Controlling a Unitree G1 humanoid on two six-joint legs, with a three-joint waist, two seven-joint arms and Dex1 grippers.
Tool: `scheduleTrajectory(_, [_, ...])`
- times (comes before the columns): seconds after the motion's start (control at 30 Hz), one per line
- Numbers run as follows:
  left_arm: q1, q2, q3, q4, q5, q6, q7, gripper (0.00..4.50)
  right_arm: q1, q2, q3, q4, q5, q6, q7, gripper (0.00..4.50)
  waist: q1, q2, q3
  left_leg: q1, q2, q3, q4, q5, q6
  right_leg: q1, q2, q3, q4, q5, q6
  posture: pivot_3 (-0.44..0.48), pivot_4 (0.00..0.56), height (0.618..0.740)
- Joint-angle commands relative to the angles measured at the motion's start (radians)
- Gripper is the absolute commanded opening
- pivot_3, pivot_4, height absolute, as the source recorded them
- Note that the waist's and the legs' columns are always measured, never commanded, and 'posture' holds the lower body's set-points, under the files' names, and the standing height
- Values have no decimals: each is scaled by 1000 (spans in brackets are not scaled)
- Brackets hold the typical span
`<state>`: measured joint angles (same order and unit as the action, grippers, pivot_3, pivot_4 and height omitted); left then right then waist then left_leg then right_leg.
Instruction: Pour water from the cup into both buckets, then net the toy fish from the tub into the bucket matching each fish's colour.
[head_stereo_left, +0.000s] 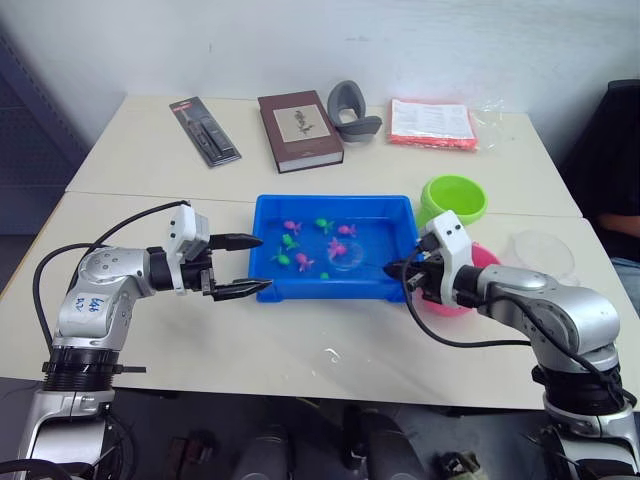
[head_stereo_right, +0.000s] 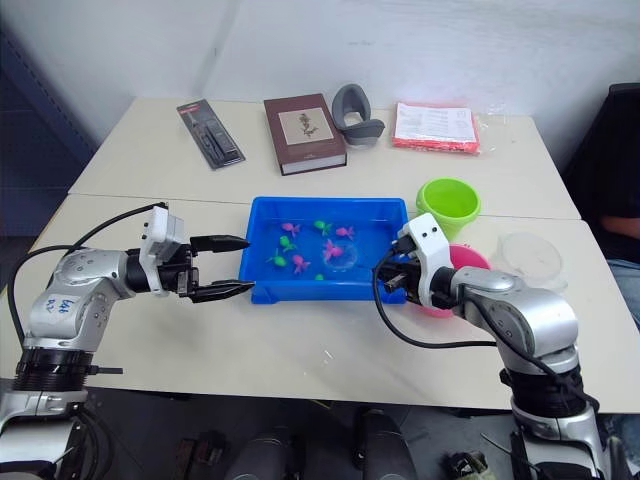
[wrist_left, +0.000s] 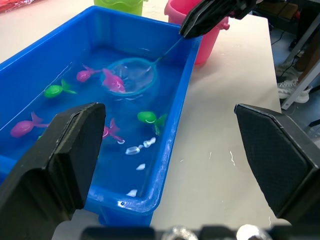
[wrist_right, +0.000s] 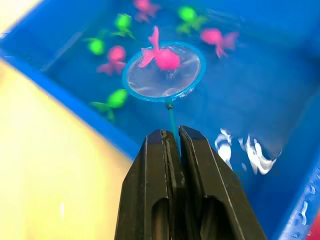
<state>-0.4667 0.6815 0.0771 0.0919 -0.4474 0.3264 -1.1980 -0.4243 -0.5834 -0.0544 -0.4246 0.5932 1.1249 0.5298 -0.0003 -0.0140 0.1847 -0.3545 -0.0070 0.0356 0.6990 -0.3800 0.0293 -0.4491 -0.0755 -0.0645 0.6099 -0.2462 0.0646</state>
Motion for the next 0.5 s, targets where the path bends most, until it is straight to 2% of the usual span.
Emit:
scheduleTrajectory(0.03, [-23,9,11,-17,-27,-2,-27,4447,47,-48,-99,-112,58,-101,92,0,2,0,0,0,0,0,0,0,0,0,0,0,0,0,0,0,150,740])
scheduleTrajectory(0.13, [-42,6,12,-18,-38,9,-38,4447,105,-84,-157,-165,74,-125,104,0,2,0,0,0,0,0,0,0,0,0,0,0,-1,0,0,0,150,740])
scheduleTrajectory(0.37, [-84,-38,-31,-61,-80,55,-64,4447,322,-111,-470,-362,227,-107,75,0,19,0,0,0,0,0,0,0,0,2,0,0,-1,0,1,0,150,740])
scheduleTrajectory(0.5, [-88,-78,-64,-85,-95,79,-72,4447,494,-84,-643,-471,278,-163,67,0,24,0,0,1,0,0,0,0,0,2,0,0,-1,1,1,0,150,740])
